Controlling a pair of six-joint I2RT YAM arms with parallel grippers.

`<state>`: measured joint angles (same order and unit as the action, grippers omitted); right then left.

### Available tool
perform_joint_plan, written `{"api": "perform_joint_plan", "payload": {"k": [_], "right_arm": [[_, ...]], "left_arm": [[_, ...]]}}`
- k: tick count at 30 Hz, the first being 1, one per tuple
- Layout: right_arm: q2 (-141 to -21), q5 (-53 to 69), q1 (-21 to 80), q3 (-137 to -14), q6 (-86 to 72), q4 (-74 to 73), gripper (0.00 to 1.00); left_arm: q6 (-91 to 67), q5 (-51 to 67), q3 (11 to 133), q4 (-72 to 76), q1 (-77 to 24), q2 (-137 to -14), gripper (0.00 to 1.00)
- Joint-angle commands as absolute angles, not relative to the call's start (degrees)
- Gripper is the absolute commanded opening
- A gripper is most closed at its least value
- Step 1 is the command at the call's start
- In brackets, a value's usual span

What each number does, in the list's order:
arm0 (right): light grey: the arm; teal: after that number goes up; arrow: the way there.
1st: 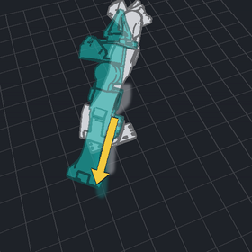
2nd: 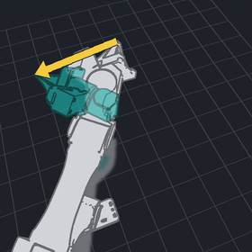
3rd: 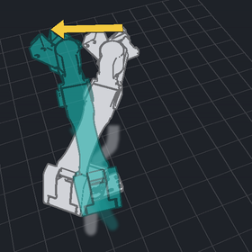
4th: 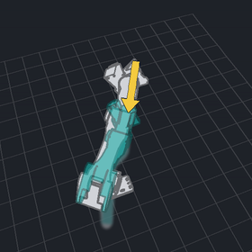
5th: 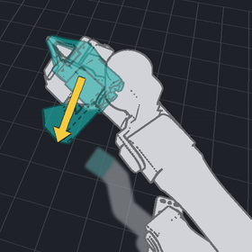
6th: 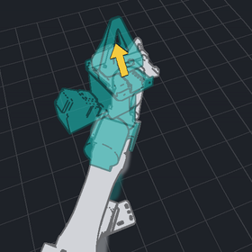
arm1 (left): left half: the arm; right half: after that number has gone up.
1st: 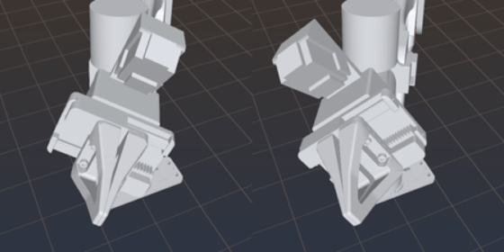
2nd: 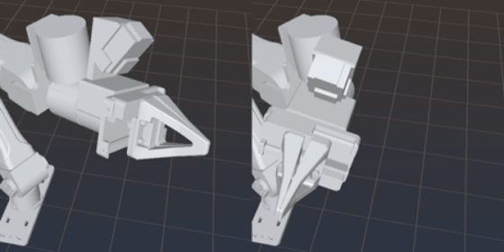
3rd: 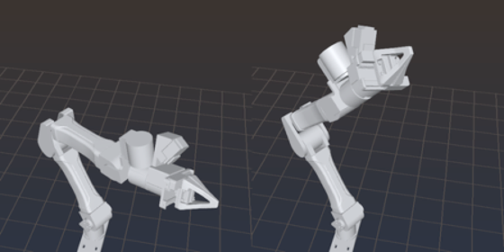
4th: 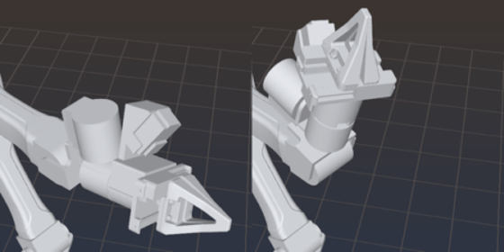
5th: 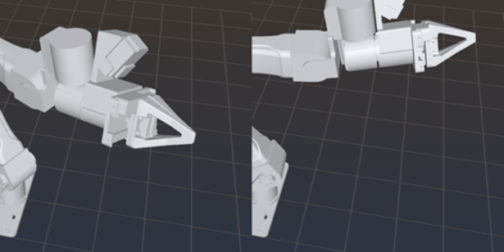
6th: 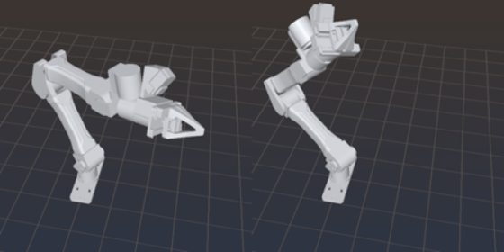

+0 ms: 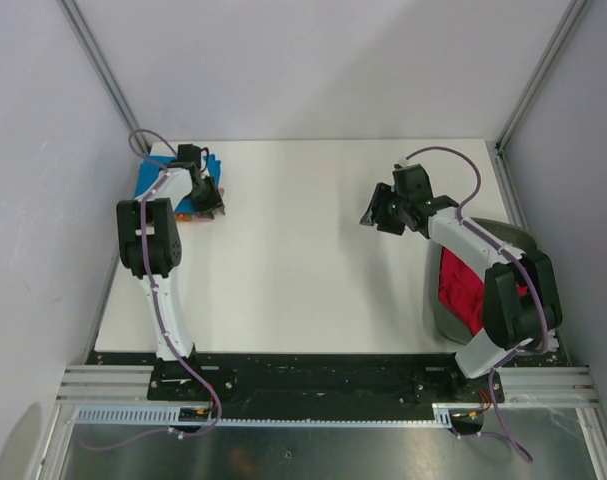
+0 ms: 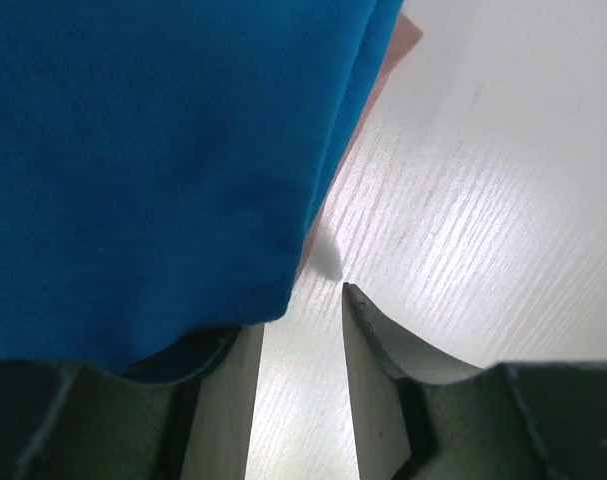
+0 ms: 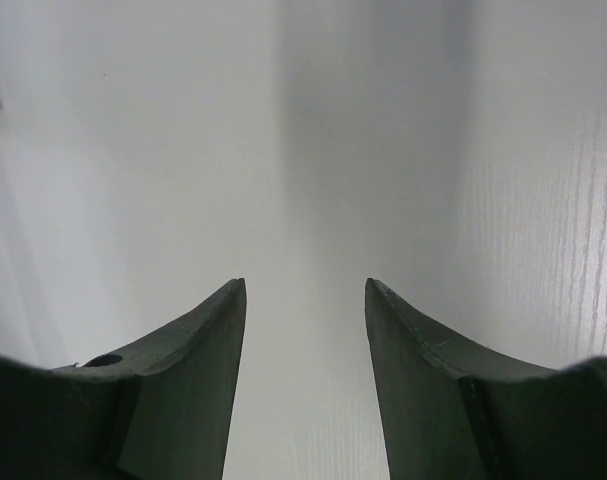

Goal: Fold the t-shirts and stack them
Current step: Put the neatly folded tshirt into the corner of the board with both arms

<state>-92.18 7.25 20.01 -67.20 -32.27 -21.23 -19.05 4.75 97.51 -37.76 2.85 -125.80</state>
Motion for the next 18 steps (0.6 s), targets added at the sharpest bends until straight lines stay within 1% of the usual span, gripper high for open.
{"api": "perform_joint_plan", "payload": {"k": [1, 5, 8, 10, 12, 14, 15, 16, 18], "right_arm": [[-87.3, 6.0, 19.5, -67.0, -31.1, -21.8, 0.56], [-83.9, 5.7, 18.5, -67.0, -31.2, -22.6, 0.58], [-81.3, 4.7, 18.2, -67.0, -31.3, -24.5, 0.61], [-79.6, 4.3, 18.1, -67.0, -31.3, -26.2, 0.64], [-77.9, 4.1, 18.1, -66.8, -31.2, -28.0, 0.68], [-75.3, 3.6, 18.1, -66.3, -31.4, -29.3, 0.73], [-73.9, 3.0, 18.1, -65.8, -31.8, -29.8, 0.78], [-72.4, 2.4, 18.1, -65.3, -32.1, -30.3, 0.83], [-69.5, -0.1, 18.1, -64.3, -32.8, -30.9, 0.94]], "left_arm": [[-16.6, 6.5, 95.5, -38.4, 1.1, -120.7, 0.43], [-17.7, 7.8, 90.0, -37.6, -5.8, -112.5, 0.45], [-19.1, 5.3, 83.8, -36.1, -12.6, -104.1, 0.52], [-19.9, 3.5, 79.4, -34.5, -17.6, -97.8, 0.6], [-20.8, 1.3, 75.0, -33.0, -22.3, -92.0, 0.71], [-22.3, 1.0, 70.9, -30.7, -25.3, -86.8, 0.88], [-23.0, 1.4, 69.1, -29.7, -26.5, -84.6, 0.94], [-23.3, 1.2, 67.8, -29.0, -27.6, -82.7, 0.97], [-23.3, -0.7, 65.7, -28.0, -30.3, -79.5, 0.99]]}}
